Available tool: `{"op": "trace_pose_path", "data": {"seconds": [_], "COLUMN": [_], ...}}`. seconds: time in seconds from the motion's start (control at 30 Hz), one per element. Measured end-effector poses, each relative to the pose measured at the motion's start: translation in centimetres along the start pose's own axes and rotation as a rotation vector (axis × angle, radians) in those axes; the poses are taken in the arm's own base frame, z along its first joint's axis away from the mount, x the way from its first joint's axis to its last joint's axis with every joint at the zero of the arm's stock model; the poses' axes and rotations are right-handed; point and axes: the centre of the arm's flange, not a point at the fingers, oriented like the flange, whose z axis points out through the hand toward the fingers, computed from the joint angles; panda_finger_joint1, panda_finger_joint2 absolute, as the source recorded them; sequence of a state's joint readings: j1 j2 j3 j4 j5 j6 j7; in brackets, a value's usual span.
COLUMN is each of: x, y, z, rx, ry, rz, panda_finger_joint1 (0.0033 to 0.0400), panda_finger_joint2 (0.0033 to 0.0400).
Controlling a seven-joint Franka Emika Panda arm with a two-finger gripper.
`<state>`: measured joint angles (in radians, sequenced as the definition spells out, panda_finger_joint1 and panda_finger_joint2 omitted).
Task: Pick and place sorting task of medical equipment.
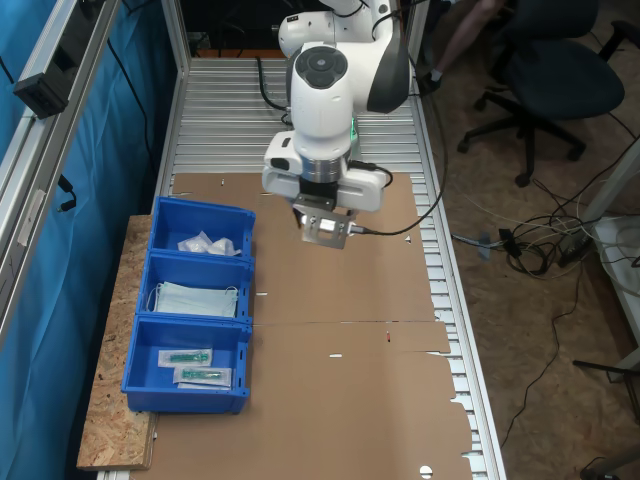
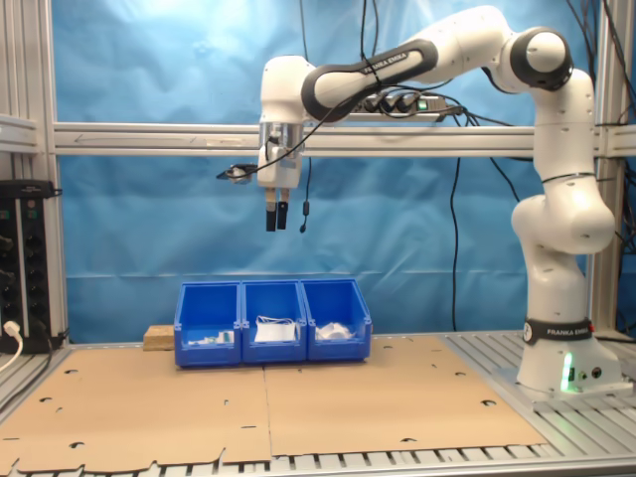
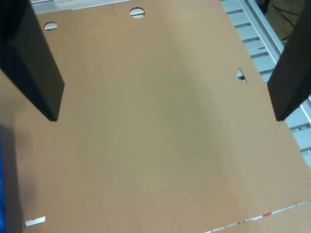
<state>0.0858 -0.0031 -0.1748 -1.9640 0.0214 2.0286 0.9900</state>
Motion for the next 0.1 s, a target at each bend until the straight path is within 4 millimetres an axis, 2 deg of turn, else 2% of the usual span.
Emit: {"op": "trace_pose_path", "data": {"seconds": [0.1], "x": [-1.27], "y": [-0.74], "z": [-0.79], "rx": [-0.009], "ry": [-0.009], "rz": [-0.026], "panda_finger_joint1": [0.04], "panda_finger_joint2": [0.04]}}
